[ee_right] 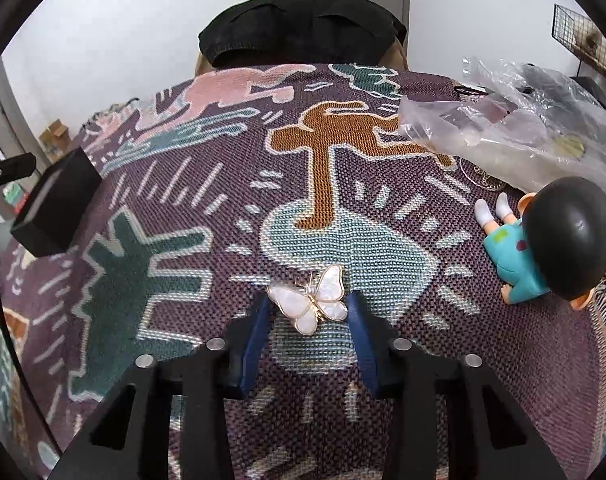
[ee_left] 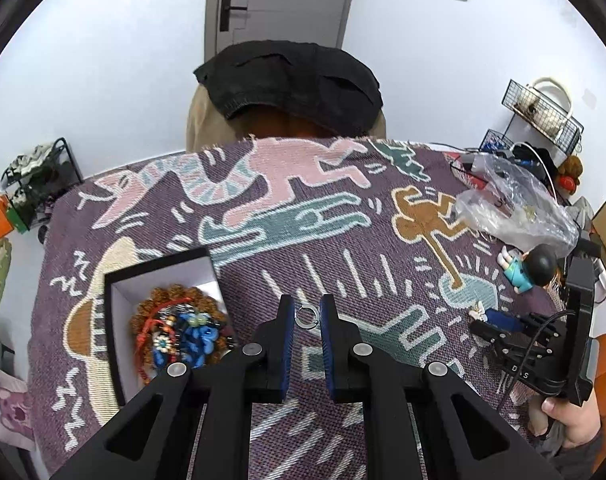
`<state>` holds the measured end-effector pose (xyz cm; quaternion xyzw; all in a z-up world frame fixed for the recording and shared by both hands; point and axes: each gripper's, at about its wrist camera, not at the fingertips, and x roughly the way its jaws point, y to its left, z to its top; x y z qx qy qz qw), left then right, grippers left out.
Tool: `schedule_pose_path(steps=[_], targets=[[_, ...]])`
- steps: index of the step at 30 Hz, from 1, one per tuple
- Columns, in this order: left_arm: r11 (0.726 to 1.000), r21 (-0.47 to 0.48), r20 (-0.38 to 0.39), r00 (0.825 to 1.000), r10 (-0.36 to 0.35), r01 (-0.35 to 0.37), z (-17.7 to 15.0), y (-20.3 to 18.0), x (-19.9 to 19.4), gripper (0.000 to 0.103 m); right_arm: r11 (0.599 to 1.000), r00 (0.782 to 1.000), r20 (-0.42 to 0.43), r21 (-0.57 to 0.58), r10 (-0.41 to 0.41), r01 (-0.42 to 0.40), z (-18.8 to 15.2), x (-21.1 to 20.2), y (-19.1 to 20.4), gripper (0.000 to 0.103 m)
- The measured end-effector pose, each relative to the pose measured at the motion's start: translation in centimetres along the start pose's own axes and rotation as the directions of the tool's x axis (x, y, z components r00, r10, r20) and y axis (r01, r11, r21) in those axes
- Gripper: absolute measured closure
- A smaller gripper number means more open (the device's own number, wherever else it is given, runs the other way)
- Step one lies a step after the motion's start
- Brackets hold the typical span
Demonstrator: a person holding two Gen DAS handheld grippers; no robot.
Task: Organize jewelry
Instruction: 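Drop the silver ring in the box with left gripper while right gripper grasps butterfly pendant, then lower the butterfly pendant into the box and open the right gripper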
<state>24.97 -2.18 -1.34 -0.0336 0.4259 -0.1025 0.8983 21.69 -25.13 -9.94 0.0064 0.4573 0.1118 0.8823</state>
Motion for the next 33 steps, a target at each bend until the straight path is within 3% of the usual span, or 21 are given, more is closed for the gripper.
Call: schedule_pose_path(steps=[12, 20, 22, 24, 26, 27, 33], targets=[[0.996, -0.073, 0.011, 0.999, 0.042, -0.041, -0.5, 4.8, -0.7, 0.089, 0.991, 0.991, 0.047, 0.034, 0.125, -0.127, 1.4, -1.7, 0.9, 0.075], [0.994, -0.096, -0.053, 0.997, 0.055, -0.060, -1.1, 6.8, 0.9, 0.089, 0.980, 0.979, 0.067, 0.022, 0.195, -0.196, 2.5, -2.6, 3.1, 0.075], [0.994, -0.106, -0.069, 0.997, 0.032, -0.039, -1.3, 7.4, 1.2, 0.079, 0.978, 0.976, 0.070, 0.003, 0.206, -0.207, 2.9, -2.8, 4.1, 0.075], [0.992, -0.117, -0.064, 0.997, 0.034, -0.041, -1.7, 7.8, 1.1, 0.046, 0.976, 0.973, 0.075, -0.015, 0.218, -0.218, 3.3, -3.1, 5.1, 0.075], [0.991, -0.124, -0.026, 0.998, 0.055, -0.058, -2.0, 8.4, 0.4, 0.024, 0.971, 0.968, 0.080, -0.040, 0.237, -0.234, 4.0, -3.4, 6.6, 0.075], [0.990, -0.127, -0.002, 0.998, 0.064, -0.064, -2.1, 8.7, -0.1, 0.019, 0.969, 0.966, 0.081, -0.051, 0.244, -0.240, 4.2, -3.5, 7.3, 0.075], [0.985, -0.157, 0.044, 0.996, 0.079, -0.071, -2.5, 11.1, -2.3, 0.018, 0.953, 0.954, 0.080, -0.122, 0.290, -0.279, 5.7, -3.8, 11.9, 0.075]])
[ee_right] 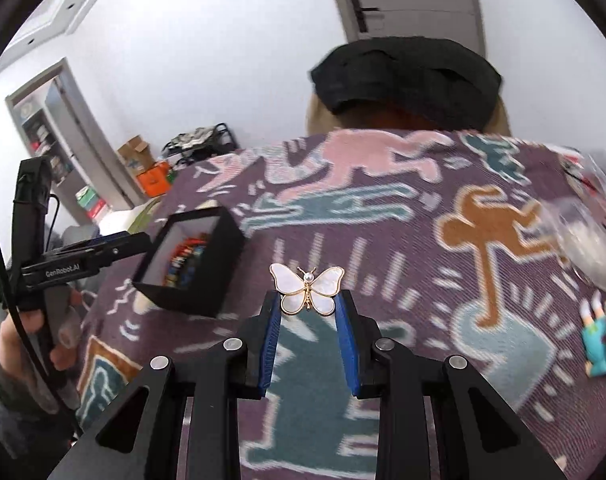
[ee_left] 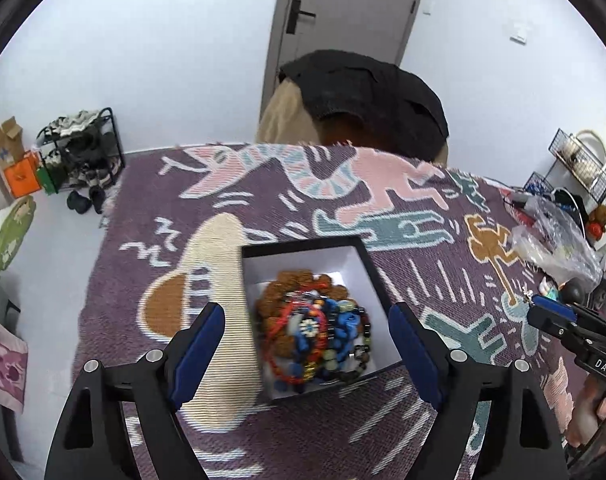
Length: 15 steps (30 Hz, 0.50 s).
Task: Organize jewelry
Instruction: 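Lower the butterfly pendant into the box and open the right gripper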
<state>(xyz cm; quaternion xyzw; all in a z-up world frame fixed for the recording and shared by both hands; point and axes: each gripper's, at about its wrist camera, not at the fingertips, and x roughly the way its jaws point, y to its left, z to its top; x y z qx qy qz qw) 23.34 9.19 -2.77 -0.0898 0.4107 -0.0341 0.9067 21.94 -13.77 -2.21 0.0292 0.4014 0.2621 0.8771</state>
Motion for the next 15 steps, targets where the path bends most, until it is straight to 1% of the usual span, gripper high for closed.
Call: schedule_pose_path(steps=[4, 15], targets=[[1.000, -0.027, 0.026, 1.000, 0.004, -0.003, -0.3, 1.8, -1.3, 0.018, 0.998, 0.999, -0.001, -0.043, 0.039, -0.039, 1.3, 1.1, 3.1, 0.075], [0.997, -0.082, 0.063, 0.998, 0.017, -0.012, -1.6, 5.6, -3.4, 0.018, 0.987, 0.995, -0.037, -0.130, 0.095, -0.099, 3.7, 5.2, 10.1, 0.075]])
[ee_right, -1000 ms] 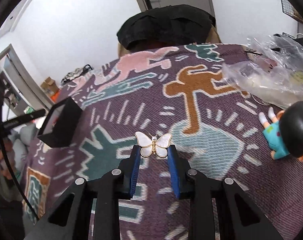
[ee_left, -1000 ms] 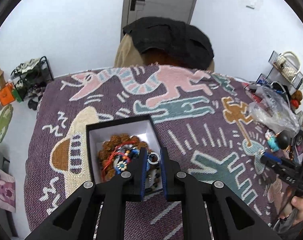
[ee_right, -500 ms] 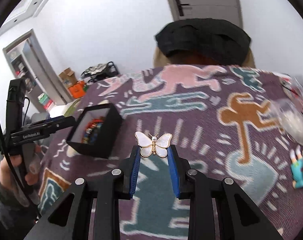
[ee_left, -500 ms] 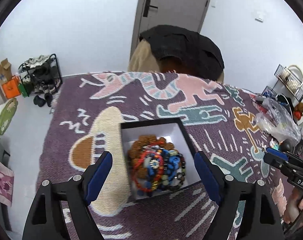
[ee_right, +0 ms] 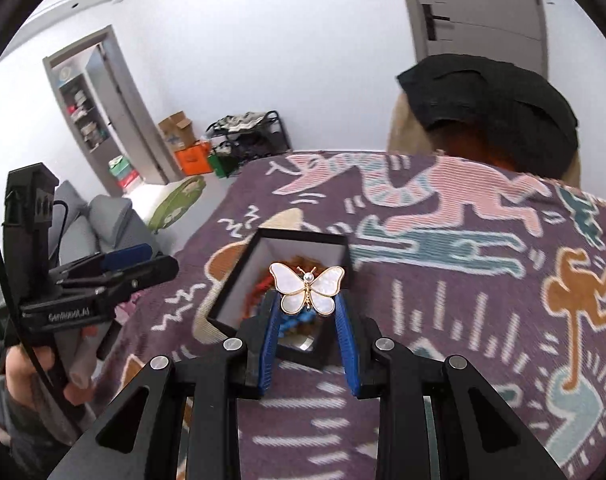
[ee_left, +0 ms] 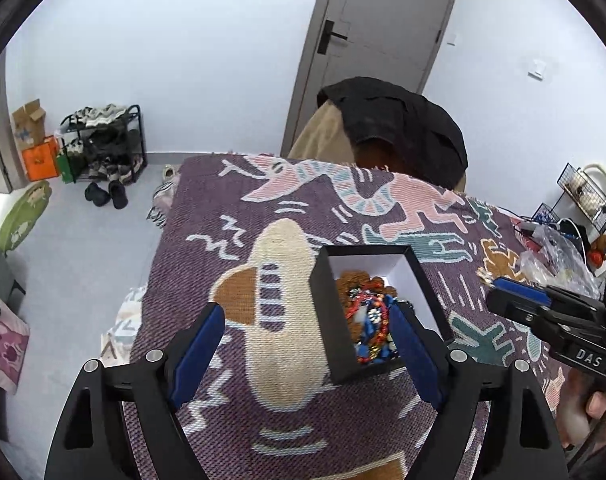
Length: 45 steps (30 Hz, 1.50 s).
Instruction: Organize jewelry
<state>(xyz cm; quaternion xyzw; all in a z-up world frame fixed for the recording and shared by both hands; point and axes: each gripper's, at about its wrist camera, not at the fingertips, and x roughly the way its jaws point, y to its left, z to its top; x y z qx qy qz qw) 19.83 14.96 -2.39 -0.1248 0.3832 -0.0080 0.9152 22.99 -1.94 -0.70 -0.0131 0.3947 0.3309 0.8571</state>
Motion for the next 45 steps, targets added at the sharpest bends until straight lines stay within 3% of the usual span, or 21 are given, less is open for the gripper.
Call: schedule_pose_path(steps=[4, 5, 7, 8, 14, 17, 19, 27, 45], targets=[[1.000, -0.023, 0.001, 1.000, 0.005, -0.005, -0.3, 1.2, -0.2, 0.018, 0.999, 0.999, 0.011, 0.010, 0.036, -0.036, 0.8, 1.3, 1.0, 0.071], [1.000, -0.031, 0.003, 1.000, 0.004, -0.004, -0.4, 1.4, -0.3, 0.018, 0.999, 0.999, 0.000, 0.026, 0.046, -0.045, 0.9, 1.6, 0.8, 0.065], [0.999, -0.042, 0.007, 1.000, 0.000, 0.000, -0.4, 1.7, -0.5, 0.018, 0.997, 0.999, 0.004, 0.061, 0.042, -0.042, 0.7, 1.6, 0.2, 0.031], [0.999, -0.046, 0.007, 1.000, 0.000, 0.001, -0.4, 1.8, -0.6, 0.018, 0.997, 0.999, 0.018, 0.070, 0.034, -0.035, 0.5, 1.3, -0.1, 0.028], [0.998, -0.056, 0.013, 1.000, -0.020, 0.021, -0.3, 0.8, -1.0, 0.018, 0.990, 1.000, 0.021, 0.138, -0.006, 0.003, -0.6, -0.8, -2.3, 0.028], [0.999, -0.038, 0.034, 0.999, -0.022, 0.023, -0.4, -0.3, -1.6, 0.013, 0.988, 1.000, 0.027, 0.155, -0.009, 0.005, -1.3, -2.0, -2.9, 0.025], [0.999, -0.026, 0.048, 0.999, -0.022, 0.023, -0.3, -1.0, -1.9, 0.009, 0.986, 0.999, 0.040, 0.166, -0.015, 0.008, -2.0, -3.1, -3.3, 0.016], [0.999, 0.010, 0.084, 0.996, -0.034, 0.034, -0.5, -4.1, -3.5, 0.001, 0.975, 0.995, 0.096, 0.219, -0.039, 0.017, -4.0, -7.5, -5.2, 0.000], [0.995, 0.099, 0.190, 0.981, -0.050, 0.031, -2.6, -9.7, -9.5, 0.000, 0.963, 0.971, 0.195, 0.255, -0.136, 0.083, -8.5, -16.5, -6.7, 0.000]])
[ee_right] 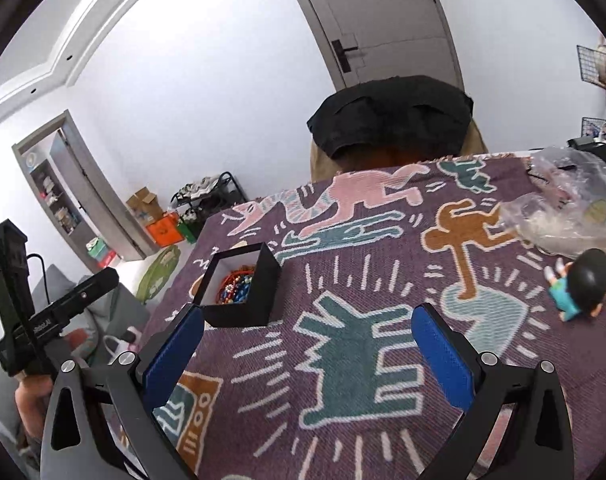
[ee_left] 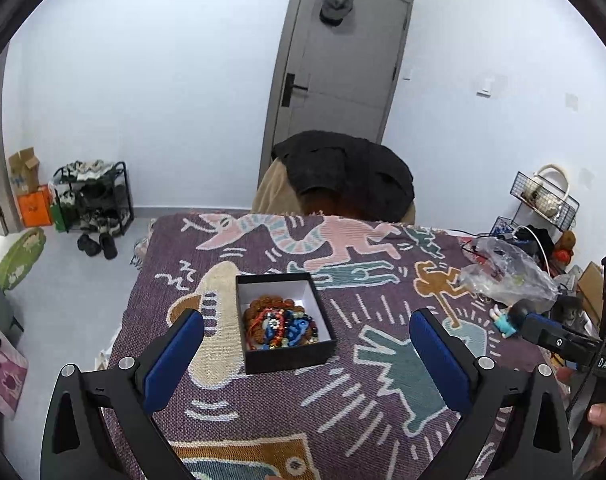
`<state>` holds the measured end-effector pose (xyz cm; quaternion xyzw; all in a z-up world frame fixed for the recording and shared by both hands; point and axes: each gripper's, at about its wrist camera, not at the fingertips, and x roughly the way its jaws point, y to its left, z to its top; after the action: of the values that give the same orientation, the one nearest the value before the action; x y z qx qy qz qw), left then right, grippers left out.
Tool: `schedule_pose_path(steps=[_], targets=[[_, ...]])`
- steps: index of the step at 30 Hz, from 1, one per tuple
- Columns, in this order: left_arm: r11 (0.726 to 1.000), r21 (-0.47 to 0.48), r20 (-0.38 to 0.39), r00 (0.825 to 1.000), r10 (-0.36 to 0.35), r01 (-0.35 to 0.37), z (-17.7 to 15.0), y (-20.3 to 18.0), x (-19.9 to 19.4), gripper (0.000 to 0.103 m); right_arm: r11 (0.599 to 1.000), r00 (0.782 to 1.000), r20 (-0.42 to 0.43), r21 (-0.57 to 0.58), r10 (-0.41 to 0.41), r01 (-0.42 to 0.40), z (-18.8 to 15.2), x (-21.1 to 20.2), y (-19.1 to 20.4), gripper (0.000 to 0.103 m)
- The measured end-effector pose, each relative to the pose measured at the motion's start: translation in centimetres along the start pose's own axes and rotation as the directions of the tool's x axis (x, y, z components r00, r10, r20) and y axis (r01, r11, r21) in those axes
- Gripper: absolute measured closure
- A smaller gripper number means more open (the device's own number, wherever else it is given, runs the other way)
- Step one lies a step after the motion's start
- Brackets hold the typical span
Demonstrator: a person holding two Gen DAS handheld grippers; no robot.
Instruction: Organize jewelry
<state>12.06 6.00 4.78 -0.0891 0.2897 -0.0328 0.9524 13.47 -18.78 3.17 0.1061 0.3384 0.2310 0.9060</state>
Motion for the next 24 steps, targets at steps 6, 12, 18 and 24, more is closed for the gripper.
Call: schedule_pose_path(steps=[6, 12, 18, 24], targets=[[0.999, 0.036, 0.039, 0.999, -0.003, 0.002, -0.6, -1.5, -2.3, 0.000, 1.000, 0.998, 0.050, -0.017, -0.025, 0.026, -0.6, -3.2, -0.3, 0.000], [0.997, 0.074, 0.071, 0.997, -0.012, 0.007, -1.9, -2.5, -4.5, 0.000, 0.998, 0.995, 0.094, -0.043, -0.044, 0.048, -2.0, -6.2, -0.4, 0.000], [0.993, 0.110, 0.118, 0.993, 0.020, -0.033, -3.6, -2.9, -6.9, 0.000, 0.995, 0.992, 0.103, -0.061, -0.075, 0.082, -3.9, -7.3, -0.1, 0.000], [0.995, 0.079, 0.169, 0.984, 0.045, -0.060, -5.0, -1.9, -9.3, 0.000, 0.992, 0.993, 0.111, -0.115, -0.048, 0.060, -5.5, -7.3, 2.3, 0.000]])
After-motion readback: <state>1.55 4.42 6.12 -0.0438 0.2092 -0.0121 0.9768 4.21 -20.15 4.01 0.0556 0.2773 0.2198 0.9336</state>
